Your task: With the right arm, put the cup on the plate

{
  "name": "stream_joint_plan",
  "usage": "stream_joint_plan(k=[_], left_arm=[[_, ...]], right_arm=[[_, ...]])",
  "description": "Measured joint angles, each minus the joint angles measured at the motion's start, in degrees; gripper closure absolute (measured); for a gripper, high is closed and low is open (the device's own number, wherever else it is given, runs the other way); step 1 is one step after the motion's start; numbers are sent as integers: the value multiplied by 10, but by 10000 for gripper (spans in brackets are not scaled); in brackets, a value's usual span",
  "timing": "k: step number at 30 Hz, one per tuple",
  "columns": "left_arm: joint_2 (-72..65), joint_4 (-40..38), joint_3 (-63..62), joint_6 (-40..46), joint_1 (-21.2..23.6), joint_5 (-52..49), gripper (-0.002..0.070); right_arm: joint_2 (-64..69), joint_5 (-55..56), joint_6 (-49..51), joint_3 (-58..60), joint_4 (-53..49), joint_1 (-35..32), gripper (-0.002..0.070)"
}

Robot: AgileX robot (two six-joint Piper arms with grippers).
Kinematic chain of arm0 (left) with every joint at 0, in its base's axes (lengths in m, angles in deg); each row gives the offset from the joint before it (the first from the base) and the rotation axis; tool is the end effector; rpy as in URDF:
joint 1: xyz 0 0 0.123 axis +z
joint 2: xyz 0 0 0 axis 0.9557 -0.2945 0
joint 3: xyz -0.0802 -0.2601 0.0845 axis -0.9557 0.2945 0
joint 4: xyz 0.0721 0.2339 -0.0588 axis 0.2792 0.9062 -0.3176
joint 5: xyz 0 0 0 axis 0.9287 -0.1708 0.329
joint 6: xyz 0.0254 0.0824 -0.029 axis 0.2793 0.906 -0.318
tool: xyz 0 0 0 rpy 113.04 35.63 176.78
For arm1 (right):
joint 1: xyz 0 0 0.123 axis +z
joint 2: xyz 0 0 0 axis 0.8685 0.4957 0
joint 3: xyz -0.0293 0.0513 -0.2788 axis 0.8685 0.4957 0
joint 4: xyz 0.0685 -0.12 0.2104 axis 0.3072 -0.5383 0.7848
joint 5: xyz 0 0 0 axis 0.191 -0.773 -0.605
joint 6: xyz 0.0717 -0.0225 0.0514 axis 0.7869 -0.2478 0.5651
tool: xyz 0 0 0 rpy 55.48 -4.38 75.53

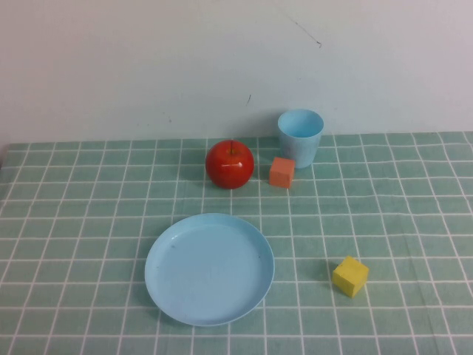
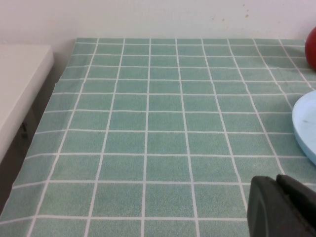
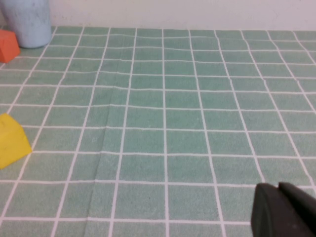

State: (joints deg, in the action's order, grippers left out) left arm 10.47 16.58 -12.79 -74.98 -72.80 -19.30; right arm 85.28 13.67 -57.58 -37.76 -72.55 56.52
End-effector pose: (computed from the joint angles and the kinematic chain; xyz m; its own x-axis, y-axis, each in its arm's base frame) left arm 0.0531 -0.0018 0.1764 -0.2518 -0.1066 -0.9619 -0.0072 0.9941 -0.1083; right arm 0.0528 -0.0006 0.1722 -0.2960 -0.0655 -0.9530 0.0110 0.9974 -0.0719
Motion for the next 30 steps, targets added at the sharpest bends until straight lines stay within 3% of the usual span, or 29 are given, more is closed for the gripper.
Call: stream_joint_plan(k=[22,30], left_arm=[[0,0,0,0,0,0,678],[0,0,0,0,0,0,678]], right_arm=[[0,6,0,1,0,0,679],[0,175,-3,3,0,0,679]])
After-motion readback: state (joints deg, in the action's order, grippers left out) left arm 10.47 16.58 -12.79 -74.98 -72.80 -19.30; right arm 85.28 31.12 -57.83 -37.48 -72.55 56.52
